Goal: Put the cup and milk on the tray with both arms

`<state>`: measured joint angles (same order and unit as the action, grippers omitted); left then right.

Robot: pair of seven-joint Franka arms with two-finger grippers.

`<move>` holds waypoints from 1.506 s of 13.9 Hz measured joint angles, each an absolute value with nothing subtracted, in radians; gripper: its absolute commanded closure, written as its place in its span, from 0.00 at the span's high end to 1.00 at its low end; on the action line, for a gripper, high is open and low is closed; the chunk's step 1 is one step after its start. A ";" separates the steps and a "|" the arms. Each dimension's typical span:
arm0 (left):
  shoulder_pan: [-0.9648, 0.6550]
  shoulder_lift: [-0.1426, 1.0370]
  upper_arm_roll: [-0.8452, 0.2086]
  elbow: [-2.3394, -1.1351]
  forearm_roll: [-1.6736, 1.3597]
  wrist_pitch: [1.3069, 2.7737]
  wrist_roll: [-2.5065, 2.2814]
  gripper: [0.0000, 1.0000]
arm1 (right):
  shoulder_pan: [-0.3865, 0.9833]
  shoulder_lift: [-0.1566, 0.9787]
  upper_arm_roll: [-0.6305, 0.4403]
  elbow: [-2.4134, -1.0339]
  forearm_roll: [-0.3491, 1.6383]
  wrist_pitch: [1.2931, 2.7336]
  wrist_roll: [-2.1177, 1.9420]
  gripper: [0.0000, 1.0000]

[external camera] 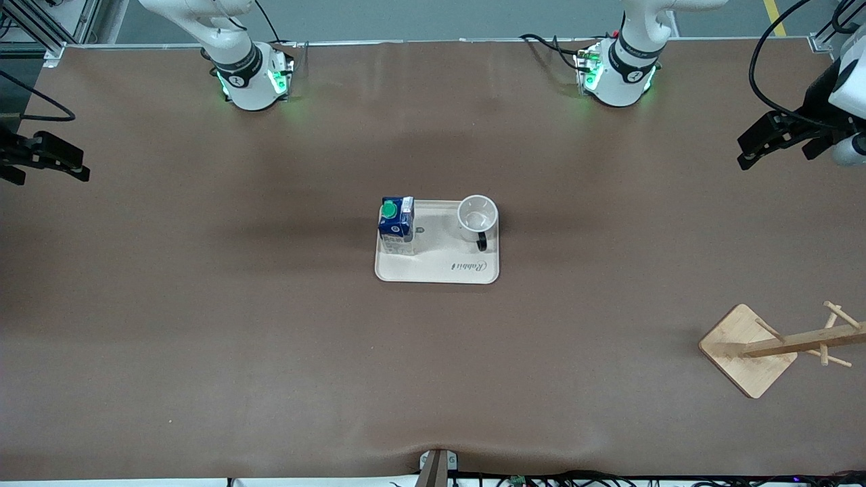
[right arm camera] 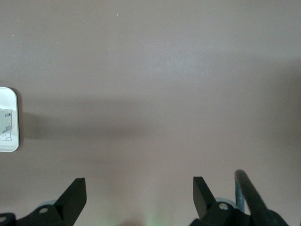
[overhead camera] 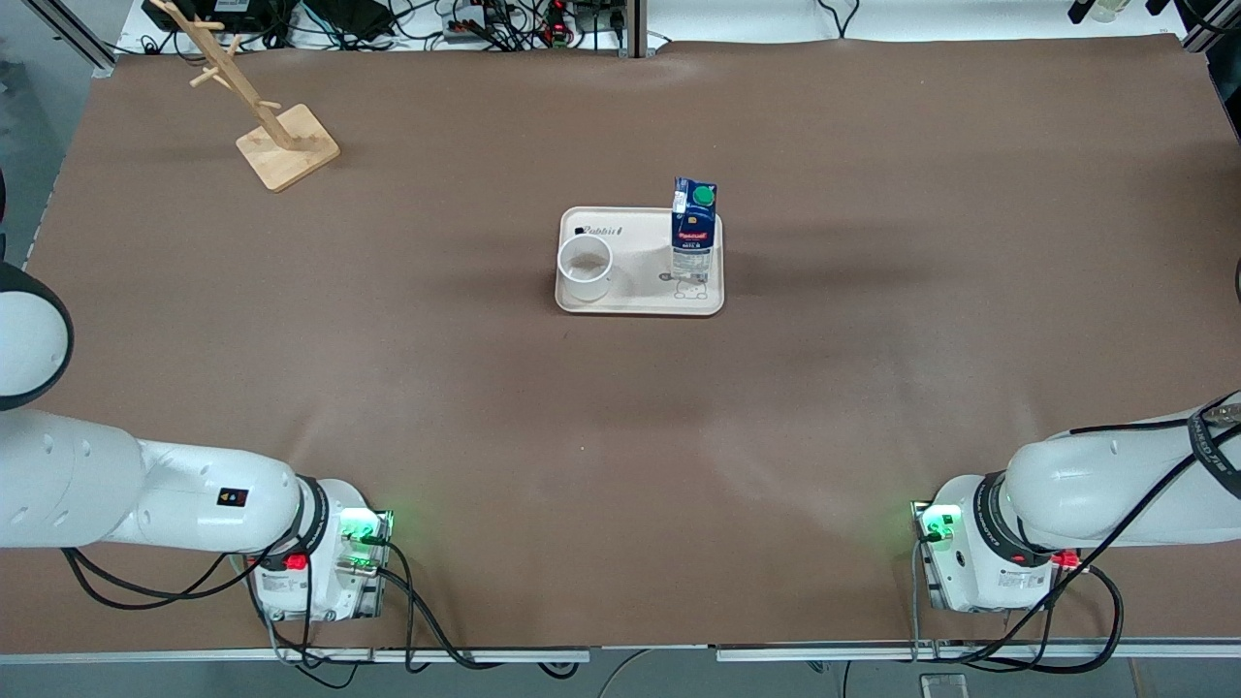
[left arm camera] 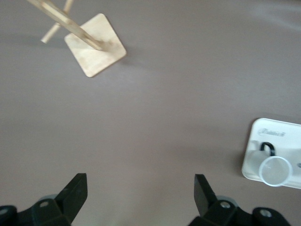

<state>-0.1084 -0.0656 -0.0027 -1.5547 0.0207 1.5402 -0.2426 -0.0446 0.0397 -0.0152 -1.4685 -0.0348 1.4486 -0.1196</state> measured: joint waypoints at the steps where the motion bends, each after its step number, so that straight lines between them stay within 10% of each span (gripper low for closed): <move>1: -0.108 -0.066 -0.003 -1.555 0.008 1.539 -0.243 1.00 | -0.045 0.041 -0.016 -1.458 -0.035 1.450 -0.120 1.00; 21: -0.114 -0.066 -0.005 -1.557 0.002 1.537 -0.243 1.00 | -0.055 0.044 -0.022 -1.410 -0.035 1.528 -0.110 1.00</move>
<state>-0.1140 -0.0656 -0.0052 -1.5566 0.0016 1.5367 -0.2426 -0.0549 0.0441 -0.0222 -1.4099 -0.0348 1.5285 -0.1101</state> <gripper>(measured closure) 0.000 0.000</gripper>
